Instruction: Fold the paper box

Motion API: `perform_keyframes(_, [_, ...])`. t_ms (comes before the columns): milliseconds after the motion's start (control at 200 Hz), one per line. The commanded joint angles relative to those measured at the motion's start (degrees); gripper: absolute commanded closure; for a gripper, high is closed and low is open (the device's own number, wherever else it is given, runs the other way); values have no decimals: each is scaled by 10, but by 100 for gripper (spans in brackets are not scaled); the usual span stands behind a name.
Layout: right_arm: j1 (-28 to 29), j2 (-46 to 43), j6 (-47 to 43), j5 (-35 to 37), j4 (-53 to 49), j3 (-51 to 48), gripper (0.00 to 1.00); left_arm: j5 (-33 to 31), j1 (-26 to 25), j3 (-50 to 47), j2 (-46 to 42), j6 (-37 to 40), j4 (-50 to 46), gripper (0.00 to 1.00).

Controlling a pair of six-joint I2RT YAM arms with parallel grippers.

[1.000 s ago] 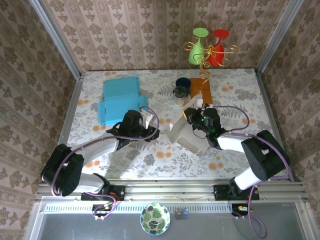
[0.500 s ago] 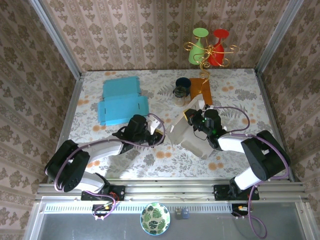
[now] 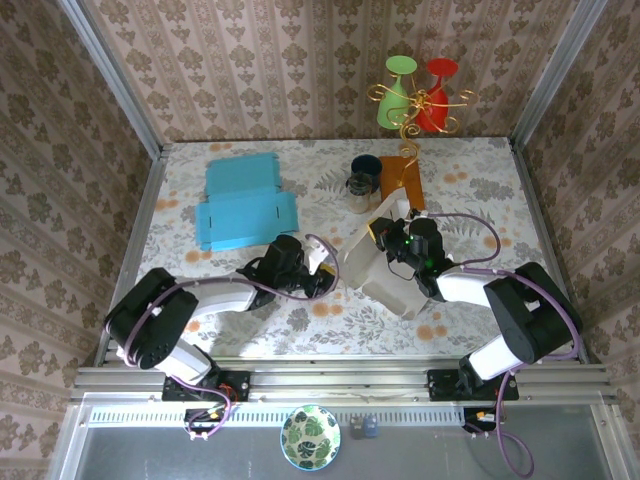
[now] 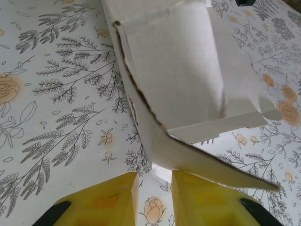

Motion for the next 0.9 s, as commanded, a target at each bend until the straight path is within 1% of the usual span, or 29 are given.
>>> perform_keyframes(0, [-3, -12, 10, 4, -11, -1, 100, -15, -8, 24, 8, 2, 33, 75])
perform_keyframes(285, [-3, -6, 19, 3, -2, 2, 100, -23, -16, 45, 23, -1, 36, 74])
perform_keyframes(380, [-3, -3, 23, 4, 2, 4, 100, -33, -19, 51, 26, 0, 29, 76])
perform_keyframes(475, [-1, -1, 29, 7, 5, 6, 100, -52, -20, 57, 25, -3, 20, 76])
perform_keyframes(730, [5, 1, 38, 21, 10, 3, 100, -96, -25, 59, 25, -14, 17, 73])
perform_keyframes(900, [8, 4, 47, 33, 18, -5, 100, -133, -38, 63, 30, -23, 14, 71])
